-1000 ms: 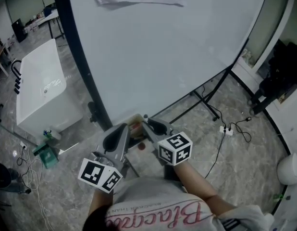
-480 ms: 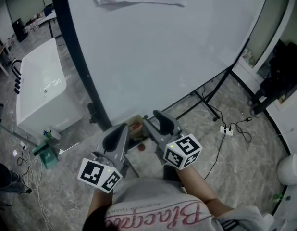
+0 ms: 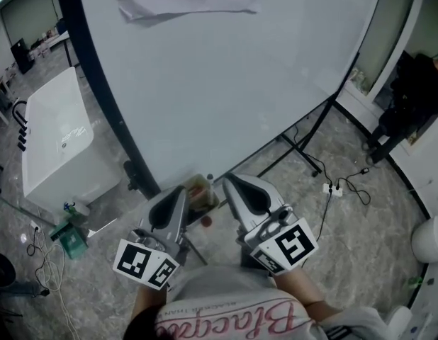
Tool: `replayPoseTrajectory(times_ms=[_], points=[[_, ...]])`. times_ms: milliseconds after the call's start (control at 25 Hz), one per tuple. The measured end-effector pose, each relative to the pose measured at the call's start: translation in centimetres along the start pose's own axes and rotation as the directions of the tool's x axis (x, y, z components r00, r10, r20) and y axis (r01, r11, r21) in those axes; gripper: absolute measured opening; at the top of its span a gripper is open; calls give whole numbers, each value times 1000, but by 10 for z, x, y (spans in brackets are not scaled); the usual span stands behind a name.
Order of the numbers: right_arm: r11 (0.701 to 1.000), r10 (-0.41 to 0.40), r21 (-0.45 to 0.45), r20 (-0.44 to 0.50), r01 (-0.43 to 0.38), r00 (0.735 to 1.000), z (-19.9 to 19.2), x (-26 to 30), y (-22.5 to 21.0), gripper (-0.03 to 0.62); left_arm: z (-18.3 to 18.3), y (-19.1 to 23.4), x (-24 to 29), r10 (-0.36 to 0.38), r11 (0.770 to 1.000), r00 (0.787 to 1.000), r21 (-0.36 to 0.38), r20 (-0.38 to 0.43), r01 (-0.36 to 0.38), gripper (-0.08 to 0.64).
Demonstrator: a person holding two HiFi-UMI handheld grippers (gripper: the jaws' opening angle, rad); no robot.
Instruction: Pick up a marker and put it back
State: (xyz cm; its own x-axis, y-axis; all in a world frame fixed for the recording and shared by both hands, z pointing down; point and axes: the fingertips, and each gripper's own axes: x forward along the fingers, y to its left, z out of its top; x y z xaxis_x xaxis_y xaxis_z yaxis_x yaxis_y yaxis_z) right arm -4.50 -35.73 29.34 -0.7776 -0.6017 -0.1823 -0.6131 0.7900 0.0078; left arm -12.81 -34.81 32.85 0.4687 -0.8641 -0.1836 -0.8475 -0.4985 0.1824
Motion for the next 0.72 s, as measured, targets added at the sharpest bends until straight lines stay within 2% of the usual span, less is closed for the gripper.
replayPoseTrajectory(times_ms=[720], points=[[998, -29, -52, -88, 24, 996, -14, -10, 6, 0, 2, -8, 1, -32, 999, 999, -9, 7, 32, 0]])
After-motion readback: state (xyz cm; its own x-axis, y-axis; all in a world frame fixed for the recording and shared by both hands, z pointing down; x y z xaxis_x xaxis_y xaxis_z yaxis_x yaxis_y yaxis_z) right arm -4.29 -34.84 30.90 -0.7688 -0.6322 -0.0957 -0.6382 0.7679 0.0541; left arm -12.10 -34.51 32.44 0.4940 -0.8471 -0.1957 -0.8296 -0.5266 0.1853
